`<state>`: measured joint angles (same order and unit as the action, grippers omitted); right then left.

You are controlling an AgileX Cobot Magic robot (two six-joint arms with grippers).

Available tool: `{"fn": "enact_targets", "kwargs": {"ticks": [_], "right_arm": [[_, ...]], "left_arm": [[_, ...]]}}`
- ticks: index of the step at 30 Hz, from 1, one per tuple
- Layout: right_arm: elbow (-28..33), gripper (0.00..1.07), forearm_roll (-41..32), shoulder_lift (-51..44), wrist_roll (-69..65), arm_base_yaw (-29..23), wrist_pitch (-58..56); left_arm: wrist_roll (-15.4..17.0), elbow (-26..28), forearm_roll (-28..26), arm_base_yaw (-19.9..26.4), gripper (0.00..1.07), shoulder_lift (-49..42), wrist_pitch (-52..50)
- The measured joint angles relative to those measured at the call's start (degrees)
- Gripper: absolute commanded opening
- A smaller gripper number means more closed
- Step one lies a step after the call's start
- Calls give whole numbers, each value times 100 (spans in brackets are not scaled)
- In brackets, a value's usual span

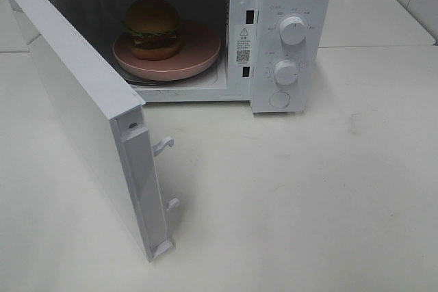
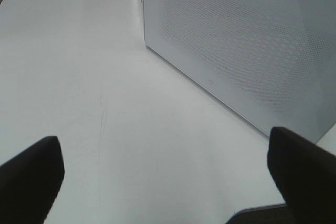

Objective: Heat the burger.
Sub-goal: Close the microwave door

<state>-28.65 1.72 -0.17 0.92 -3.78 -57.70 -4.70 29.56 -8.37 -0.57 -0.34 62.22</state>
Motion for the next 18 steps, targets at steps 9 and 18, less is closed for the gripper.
{"fn": "enact_targets", "kwargs": {"ticks": [9, 18], "right_arm": [[0, 76, 0, 0, 0, 0, 0], [0, 76, 0, 0, 0, 0, 0]], "left_arm": [[0, 0, 0, 0, 98, 0, 0], [23, 0, -52, 0, 98, 0, 0]]}}
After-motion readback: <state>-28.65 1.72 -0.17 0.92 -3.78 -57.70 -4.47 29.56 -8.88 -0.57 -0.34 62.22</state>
